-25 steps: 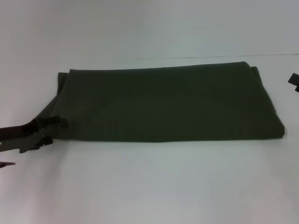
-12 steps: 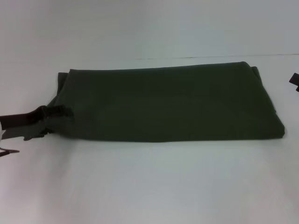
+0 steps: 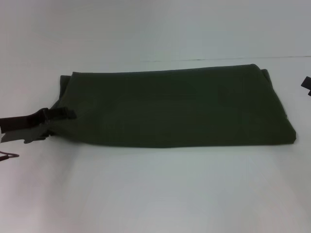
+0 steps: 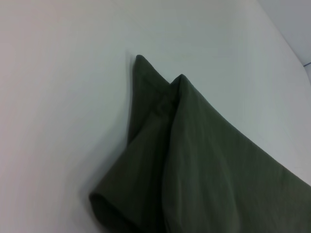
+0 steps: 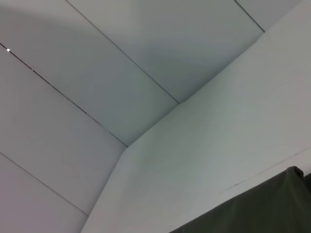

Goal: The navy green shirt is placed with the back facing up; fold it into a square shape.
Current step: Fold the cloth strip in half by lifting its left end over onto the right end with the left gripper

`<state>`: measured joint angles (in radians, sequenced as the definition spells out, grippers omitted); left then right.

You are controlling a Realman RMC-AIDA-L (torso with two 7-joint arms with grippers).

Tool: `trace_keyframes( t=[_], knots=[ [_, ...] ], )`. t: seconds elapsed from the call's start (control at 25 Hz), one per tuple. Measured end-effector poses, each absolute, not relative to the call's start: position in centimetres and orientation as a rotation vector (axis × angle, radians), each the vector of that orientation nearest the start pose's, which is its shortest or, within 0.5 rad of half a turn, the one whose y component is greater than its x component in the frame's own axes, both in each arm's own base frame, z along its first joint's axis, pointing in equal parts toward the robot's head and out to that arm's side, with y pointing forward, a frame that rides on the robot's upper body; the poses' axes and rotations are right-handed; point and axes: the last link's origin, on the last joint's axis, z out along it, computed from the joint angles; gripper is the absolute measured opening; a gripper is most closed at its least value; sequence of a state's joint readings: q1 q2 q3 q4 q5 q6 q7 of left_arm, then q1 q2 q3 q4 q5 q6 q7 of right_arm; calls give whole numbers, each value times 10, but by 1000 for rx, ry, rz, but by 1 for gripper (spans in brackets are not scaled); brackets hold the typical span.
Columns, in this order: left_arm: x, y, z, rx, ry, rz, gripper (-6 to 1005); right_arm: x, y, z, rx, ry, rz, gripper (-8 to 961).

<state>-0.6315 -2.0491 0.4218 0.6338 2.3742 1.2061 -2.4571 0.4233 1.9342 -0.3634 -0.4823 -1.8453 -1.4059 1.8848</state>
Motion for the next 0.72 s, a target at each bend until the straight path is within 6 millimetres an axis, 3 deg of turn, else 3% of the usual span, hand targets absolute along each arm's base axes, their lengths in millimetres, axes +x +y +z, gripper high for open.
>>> trace_keyframes(
  t=[0.36,0.6,0.72],
  knots=[
    [-326,372,27,2442,2513,775,826,353,329,90,-1877,1473,1075,698],
    [-329,370,28,2460,2520,773,670,353,329,89,-1879,1471,1075,685],
    [-330,371,28,2466,2525,771,526,353,328,89,-1880,1471,1075,666]
  ],
)
